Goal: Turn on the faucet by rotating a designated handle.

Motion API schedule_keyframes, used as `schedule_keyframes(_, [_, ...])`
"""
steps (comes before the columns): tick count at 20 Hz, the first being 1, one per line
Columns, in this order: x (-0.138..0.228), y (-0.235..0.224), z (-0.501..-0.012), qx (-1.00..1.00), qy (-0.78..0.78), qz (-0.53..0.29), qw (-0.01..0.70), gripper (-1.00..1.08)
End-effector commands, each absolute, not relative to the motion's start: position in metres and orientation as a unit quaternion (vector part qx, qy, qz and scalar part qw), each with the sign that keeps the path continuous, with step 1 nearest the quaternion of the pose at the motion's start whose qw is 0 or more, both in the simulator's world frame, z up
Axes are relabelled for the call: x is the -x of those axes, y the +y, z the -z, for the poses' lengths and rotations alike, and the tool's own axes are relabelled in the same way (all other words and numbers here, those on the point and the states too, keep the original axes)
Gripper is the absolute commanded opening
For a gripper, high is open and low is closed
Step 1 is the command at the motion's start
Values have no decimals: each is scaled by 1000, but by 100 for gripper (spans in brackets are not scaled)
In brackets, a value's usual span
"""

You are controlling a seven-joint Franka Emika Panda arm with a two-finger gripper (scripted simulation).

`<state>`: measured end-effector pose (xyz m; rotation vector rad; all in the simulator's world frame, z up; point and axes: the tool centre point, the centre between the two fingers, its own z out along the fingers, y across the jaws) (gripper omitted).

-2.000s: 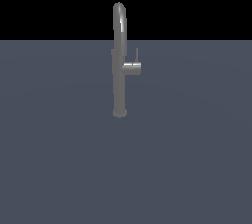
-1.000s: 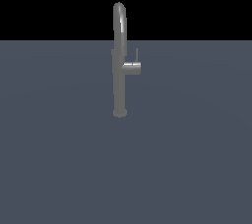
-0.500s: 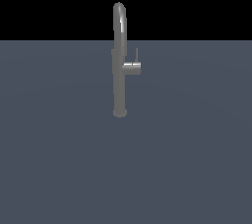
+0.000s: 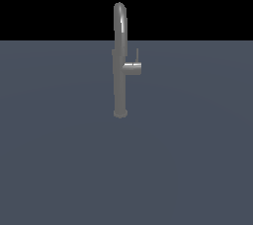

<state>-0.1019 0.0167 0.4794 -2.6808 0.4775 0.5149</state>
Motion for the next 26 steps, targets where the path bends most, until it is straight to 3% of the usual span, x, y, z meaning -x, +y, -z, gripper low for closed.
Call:
schedule_keyframes(1, [88,15,-474,940,187,-202,201,-100])
schedule_keyframes(26, [-39,-20,-369,746,369,-405,378,-100])
